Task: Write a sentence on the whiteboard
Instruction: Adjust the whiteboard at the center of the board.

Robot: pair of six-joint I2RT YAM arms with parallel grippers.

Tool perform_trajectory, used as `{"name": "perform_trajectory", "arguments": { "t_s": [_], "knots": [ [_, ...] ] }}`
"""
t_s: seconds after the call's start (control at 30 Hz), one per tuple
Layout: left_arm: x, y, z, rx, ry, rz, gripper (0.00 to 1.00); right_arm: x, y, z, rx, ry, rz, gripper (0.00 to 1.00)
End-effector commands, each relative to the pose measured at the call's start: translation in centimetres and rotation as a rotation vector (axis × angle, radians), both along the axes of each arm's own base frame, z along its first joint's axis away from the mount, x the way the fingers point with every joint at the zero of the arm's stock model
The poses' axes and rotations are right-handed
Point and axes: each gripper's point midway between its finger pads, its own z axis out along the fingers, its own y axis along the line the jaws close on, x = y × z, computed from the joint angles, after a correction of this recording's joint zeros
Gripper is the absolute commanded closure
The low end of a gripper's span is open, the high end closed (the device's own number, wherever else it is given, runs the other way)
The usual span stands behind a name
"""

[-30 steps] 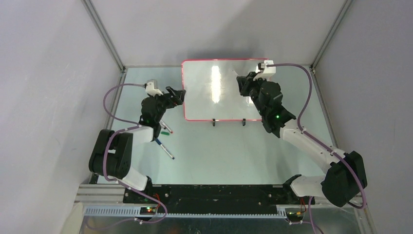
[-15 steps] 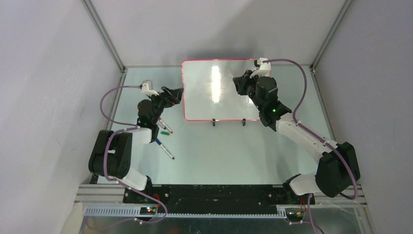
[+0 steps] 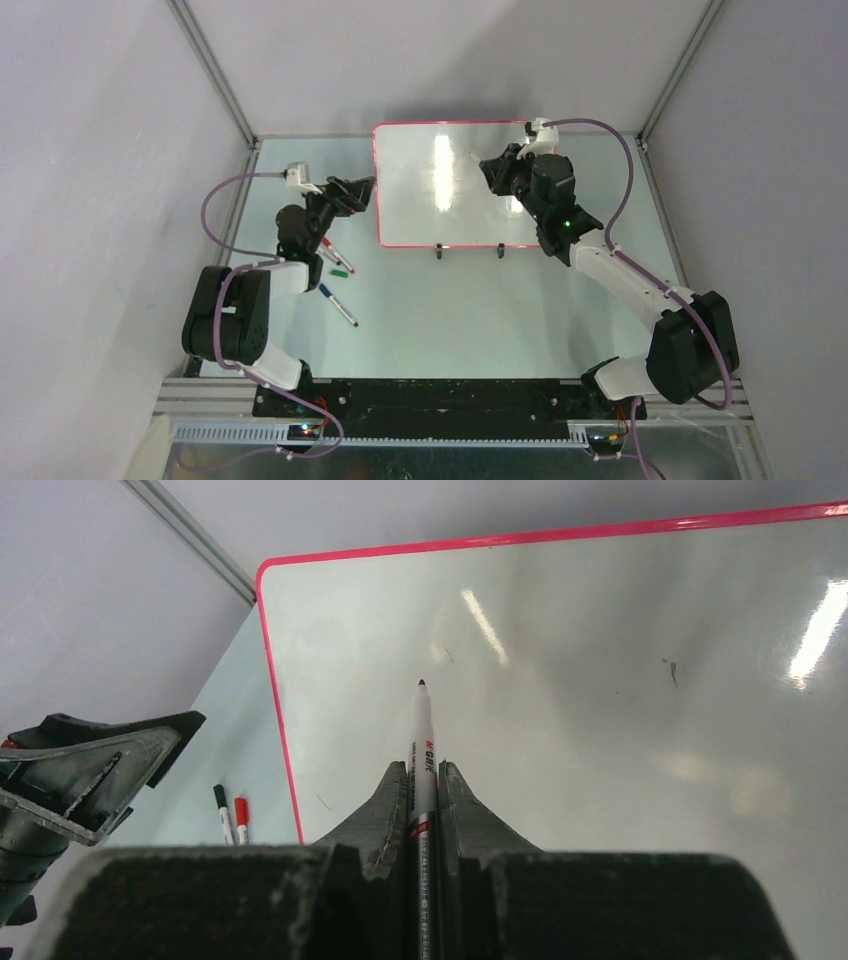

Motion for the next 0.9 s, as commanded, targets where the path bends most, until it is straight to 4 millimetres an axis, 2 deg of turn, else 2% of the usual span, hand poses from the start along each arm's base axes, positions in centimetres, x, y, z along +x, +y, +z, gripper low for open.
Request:
{"name": "perform_trajectory", "arguments": {
  "t_s": [0.0,0.03,0.07,0.1,0.13,0.17,0.23,0.33,0.37,0.4,0.43,0.5,0.7,0.8,0.87],
  "knots": [
    [1.2,1.2,5.1,0.005,-0.149,0.003,0.01,0.0,-0.3,2.9,0.026,-0.057,0.008,1.00],
    [2.0,1.3,7.2,-0.026,-0.174,0.001,0.01,0.1,-0.4,2.9,0.025,-0.056,0.005,1.00],
    [2.6,1.5,7.6,-0.043,-0.166,0.009,0.01,0.2,-0.5,2.8,0.026,-0.055,0.005,1.00],
    [3.2,1.6,9.7,-0.075,-0.200,0.012,0.01,0.3,-0.5,2.7,0.027,-0.052,0.006,1.00],
    [3.7,2.0,10.4,-0.096,-0.215,0.035,0.01,0.3,-0.5,2.8,0.031,-0.053,0.008,1.00],
    [4.2,2.2,12.0,-0.128,-0.242,0.039,0.01,0.3,-0.4,2.8,0.032,-0.053,0.011,1.00],
    [4.8,2.2,12.8,-0.132,-0.239,0.032,0.02,0.3,-0.4,2.9,0.037,-0.057,0.014,1.00],
    [5.0,1.9,11.0,-0.077,-0.191,0.031,0.04,0.2,-0.7,3.0,0.028,-0.059,0.008,1.00],
    [5.0,1.7,9.2,-0.054,-0.167,0.020,0.03,0.2,-0.8,2.9,0.022,-0.056,0.004,1.00],
    [4.8,1.7,8.9,-0.038,-0.185,0.013,0.02,0.2,-1.0,2.9,0.020,-0.054,-0.003,1.00],
    [4.7,1.3,7.1,-0.024,-0.159,-0.015,0.01,0.4,-1.2,2.9,0.017,-0.055,-0.009,1.00],
    [4.8,1.2,6.2,-0.021,-0.151,-0.057,0.01,0.3,-1.2,2.9,0.013,-0.057,0.000,1.00],
    [4.6,0.8,6.9,-0.069,-0.195,-0.131,0.02,0.1,-1.8,4.6,0.005,-0.117,0.000,1.00],
    [4.5,0.7,7.0,-0.093,-0.226,-0.146,0.05,0.7,-1.7,5.4,0.011,-0.159,0.013,1.00],
    [4.5,0.7,7.0,-0.111,-0.238,-0.144,0.05,1.5,-2.2,6.8,0.050,-0.185,0.022,1.00]
  ]
}}
